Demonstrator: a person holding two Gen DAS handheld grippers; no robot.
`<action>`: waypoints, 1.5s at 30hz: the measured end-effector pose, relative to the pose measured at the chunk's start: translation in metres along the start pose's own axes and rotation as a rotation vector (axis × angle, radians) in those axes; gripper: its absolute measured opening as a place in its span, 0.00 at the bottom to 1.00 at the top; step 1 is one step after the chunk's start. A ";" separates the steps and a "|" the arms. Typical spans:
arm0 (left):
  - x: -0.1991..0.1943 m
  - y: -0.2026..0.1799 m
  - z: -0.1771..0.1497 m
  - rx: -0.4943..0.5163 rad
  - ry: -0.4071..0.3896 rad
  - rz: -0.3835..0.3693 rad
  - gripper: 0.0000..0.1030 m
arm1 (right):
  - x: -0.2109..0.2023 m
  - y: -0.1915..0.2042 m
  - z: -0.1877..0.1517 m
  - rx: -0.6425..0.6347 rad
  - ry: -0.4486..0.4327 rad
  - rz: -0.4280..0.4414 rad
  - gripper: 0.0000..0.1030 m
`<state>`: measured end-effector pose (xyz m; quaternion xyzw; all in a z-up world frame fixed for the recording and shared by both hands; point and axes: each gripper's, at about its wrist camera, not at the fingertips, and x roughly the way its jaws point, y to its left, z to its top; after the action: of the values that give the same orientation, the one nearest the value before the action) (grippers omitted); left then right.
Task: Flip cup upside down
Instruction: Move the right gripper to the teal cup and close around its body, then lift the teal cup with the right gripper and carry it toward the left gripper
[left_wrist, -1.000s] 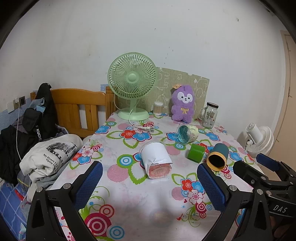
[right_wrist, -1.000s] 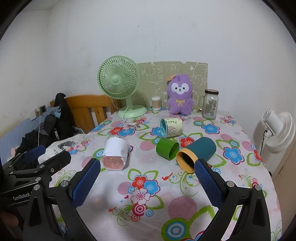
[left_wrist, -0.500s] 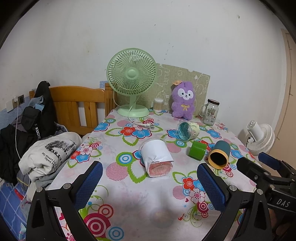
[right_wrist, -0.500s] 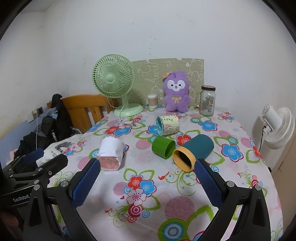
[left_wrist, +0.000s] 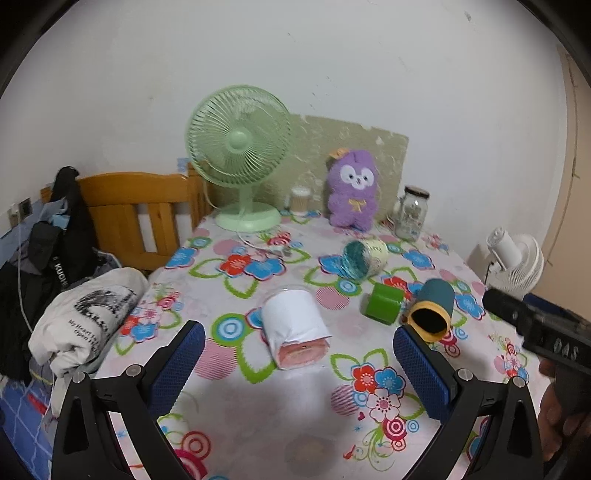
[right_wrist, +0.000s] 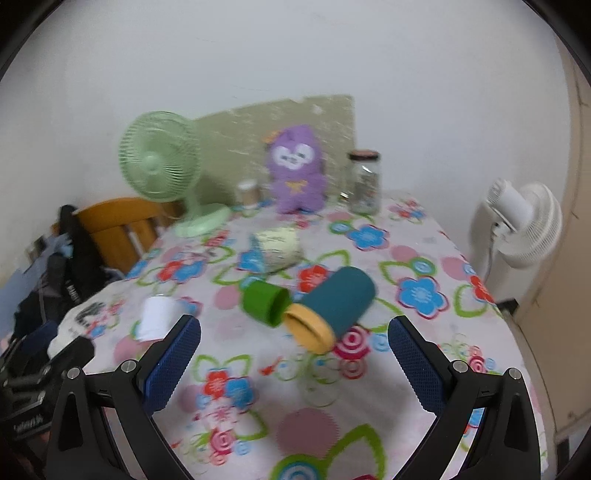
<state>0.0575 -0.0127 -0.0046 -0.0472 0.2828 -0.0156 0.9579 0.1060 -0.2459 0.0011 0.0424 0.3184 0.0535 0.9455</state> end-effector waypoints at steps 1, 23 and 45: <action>0.006 -0.003 0.000 0.010 0.009 -0.001 1.00 | 0.008 -0.006 0.002 0.019 0.021 -0.015 0.99; 0.106 -0.058 0.008 0.167 0.210 -0.129 1.00 | 0.165 -0.058 0.033 0.201 0.348 -0.091 0.99; 0.056 -0.031 -0.002 0.096 0.170 -0.132 1.00 | 0.135 -0.015 0.022 0.135 0.402 0.166 0.68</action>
<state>0.1034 -0.0468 -0.0335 -0.0182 0.3584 -0.0960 0.9284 0.2270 -0.2446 -0.0636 0.1200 0.4987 0.1170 0.8504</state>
